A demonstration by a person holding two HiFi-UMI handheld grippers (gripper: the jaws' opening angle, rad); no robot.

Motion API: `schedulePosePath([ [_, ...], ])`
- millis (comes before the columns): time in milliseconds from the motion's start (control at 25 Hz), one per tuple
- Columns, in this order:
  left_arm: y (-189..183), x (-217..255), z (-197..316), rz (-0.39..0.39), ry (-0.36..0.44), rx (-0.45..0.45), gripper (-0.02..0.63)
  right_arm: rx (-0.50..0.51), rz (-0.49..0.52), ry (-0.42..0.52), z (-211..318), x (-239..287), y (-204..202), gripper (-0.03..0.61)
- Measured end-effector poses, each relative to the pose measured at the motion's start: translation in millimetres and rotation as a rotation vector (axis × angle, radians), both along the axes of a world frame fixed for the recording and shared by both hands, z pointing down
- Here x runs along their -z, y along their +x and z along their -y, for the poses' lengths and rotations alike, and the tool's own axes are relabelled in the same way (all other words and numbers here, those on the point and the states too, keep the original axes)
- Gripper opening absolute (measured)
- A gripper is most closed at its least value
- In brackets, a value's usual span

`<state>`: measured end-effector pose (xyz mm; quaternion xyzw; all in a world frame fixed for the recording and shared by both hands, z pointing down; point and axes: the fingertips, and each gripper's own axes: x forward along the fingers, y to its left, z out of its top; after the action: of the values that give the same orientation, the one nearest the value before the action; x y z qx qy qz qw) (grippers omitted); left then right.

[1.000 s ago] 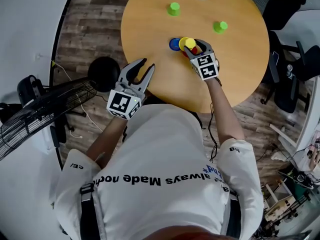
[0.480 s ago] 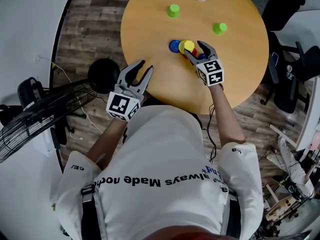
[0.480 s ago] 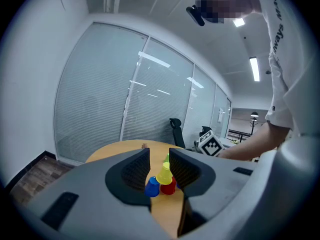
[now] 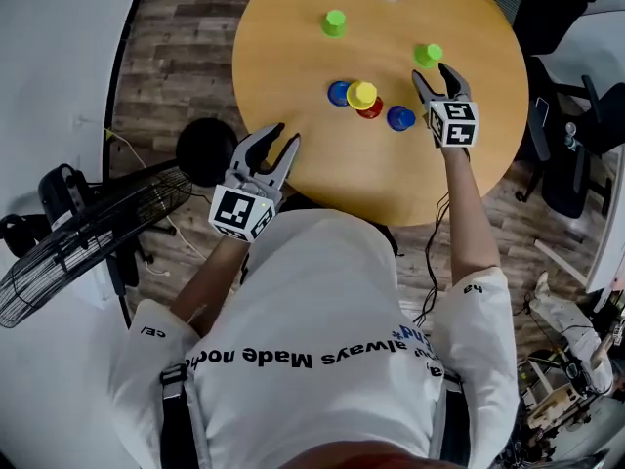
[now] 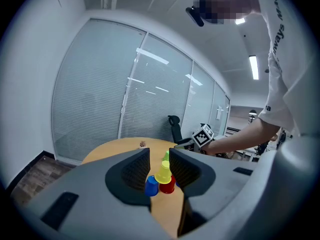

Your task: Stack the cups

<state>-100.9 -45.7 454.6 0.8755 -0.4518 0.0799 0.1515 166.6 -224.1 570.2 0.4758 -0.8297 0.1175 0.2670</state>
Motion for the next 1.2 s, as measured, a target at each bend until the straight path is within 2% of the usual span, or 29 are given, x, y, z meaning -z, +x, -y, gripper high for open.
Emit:
schedulePosePath([
  [320, -3, -9, 7, 0.023, -0.041, 0.023, 0.137, -0.092, -0.085, -0.084, 52, -54, 53, 0.282],
  [680, -7, -18, 9, 0.037, -0.09, 0.06, 0.137, -0.112, -0.116, -0.218, 83, -110, 68, 0.282],
  [880, -13, -23, 4, 0.038, -0.105, 0.08, 0.137, -0.113, -0.119, -0.243, 90, -125, 63, 0.281],
  [960, -14, -25, 3, 0.038, -0.11, 0.086, 0.137, -0.115, -0.131, -0.246, 90, -127, 63, 0.241],
  [1200, -16, -24, 4, 0.017, -0.091, 0.071, 0.137, -0.096, -0.135, -0.186, 80, -93, 49, 0.24],
])
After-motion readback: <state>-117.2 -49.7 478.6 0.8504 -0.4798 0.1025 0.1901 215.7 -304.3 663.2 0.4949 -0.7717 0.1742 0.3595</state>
